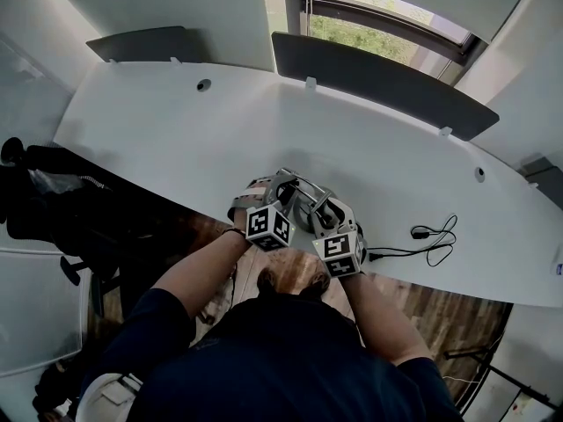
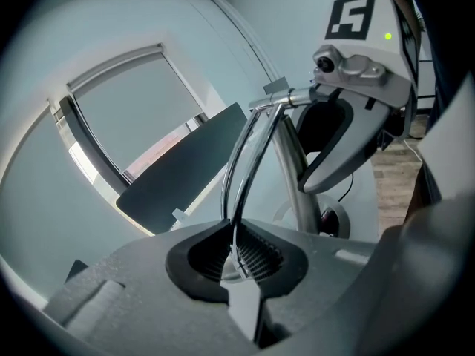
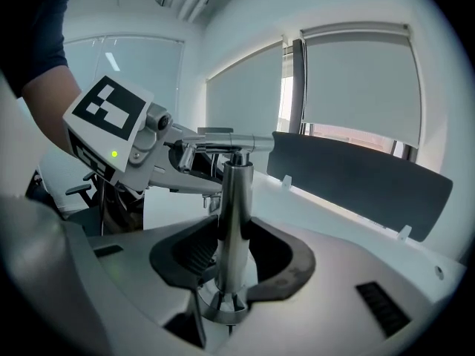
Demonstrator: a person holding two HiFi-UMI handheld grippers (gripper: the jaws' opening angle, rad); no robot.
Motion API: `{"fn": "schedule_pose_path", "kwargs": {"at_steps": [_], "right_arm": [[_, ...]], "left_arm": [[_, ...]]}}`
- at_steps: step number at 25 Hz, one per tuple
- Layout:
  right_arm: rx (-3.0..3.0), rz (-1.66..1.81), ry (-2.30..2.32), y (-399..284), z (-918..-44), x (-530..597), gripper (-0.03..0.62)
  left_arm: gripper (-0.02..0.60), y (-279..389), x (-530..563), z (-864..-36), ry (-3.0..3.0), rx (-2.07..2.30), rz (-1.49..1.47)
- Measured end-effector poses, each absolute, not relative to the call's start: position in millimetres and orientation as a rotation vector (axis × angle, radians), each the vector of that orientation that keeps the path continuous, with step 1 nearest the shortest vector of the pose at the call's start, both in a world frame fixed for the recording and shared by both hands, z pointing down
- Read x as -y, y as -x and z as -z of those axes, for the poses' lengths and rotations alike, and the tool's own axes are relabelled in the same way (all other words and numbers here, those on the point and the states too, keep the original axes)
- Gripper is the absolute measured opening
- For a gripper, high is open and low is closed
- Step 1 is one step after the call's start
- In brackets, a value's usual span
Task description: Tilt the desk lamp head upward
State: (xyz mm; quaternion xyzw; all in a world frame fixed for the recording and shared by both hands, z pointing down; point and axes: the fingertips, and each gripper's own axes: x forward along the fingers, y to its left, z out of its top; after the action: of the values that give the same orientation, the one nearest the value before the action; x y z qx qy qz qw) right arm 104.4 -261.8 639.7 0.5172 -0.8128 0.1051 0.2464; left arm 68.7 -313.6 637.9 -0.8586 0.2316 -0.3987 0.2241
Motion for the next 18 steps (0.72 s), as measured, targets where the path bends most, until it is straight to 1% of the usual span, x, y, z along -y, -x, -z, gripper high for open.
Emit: {"fn": "schedule_pose_path", "kwargs": {"at_steps": [11,18], "right_arm": [[2.201,-0.337,-1.406,-101.8,-640.8,260.7,0.138],[2.196,-0.35,-1.386,-99.7,-640.5,260.5,0.137]], "left_arm": [[0.035,-62.3,309.3,-627.5,2.365,-0.618,1.243],[0.035,-58.8,310.4,-624.3,2.335,-0.627,1.255]]}}
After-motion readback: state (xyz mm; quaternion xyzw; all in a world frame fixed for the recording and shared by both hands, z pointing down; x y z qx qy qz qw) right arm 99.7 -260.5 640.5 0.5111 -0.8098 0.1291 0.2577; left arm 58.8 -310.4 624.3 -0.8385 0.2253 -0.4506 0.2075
